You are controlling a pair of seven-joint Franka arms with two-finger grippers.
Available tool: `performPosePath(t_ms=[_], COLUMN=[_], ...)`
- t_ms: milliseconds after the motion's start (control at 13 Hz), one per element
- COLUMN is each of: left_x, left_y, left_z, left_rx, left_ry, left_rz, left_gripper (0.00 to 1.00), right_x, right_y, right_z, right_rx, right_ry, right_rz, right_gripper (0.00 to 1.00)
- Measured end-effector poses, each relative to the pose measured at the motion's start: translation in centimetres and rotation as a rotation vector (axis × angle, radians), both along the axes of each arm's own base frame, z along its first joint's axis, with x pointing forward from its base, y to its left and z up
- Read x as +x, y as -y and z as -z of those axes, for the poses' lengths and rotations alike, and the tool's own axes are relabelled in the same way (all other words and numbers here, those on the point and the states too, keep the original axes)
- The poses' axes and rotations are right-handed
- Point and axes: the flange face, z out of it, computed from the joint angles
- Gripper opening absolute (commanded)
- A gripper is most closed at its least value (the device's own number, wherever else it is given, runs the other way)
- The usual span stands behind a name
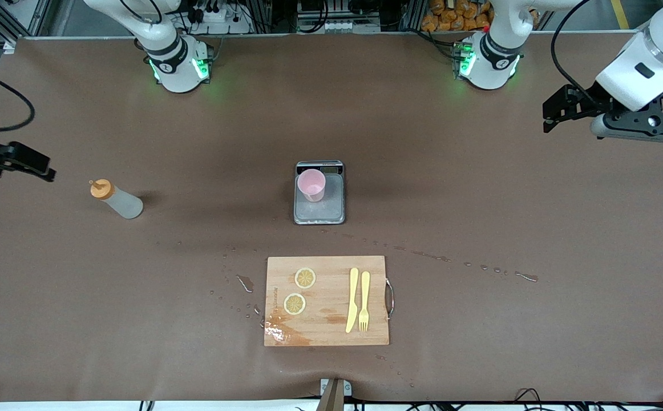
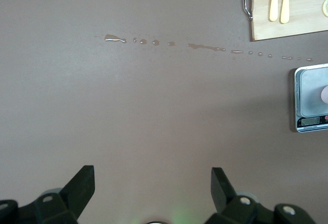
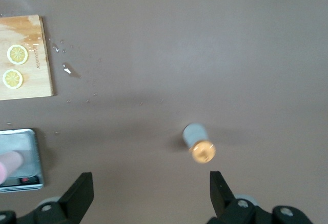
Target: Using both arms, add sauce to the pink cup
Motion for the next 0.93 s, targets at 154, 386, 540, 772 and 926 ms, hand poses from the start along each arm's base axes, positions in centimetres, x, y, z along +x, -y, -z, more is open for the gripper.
performPosePath(t_ms=[154,386,540,772,926], left_x=[0.0,0.0,0.0,0.0,0.0], left_y=[0.0,0.0,-0.1,-0.2,-0.2], left_z=[0.0,0.0,0.0,0.0,0.0], left_rx=[0.0,0.0,0.0,0.0,0.0], left_ry=[0.0,0.0,0.0,0.0,0.0], left_rz=[0.0,-0.001,-0.001,-0.003,-0.003], left_gripper=[1.0,1.0,1.0,1.0,1.0], right_x=[-0.2,-0.5,-1.0,-2.3,-3.1], right_y=[1.1,1.3,1.2,1.1,1.1], right_z=[-0.6,-0.4,-0.7,-1.2,-1.2], right_rx=[-0.013,-0.017,-0.018,-0.019,-0.019], right_ry=[0.031,0.053,0.053,0.038,0.031], right_rz=[-0.033,-0.045,-0.053,-0.053,-0.053], right_gripper=[1.0,1.0,1.0,1.0,1.0])
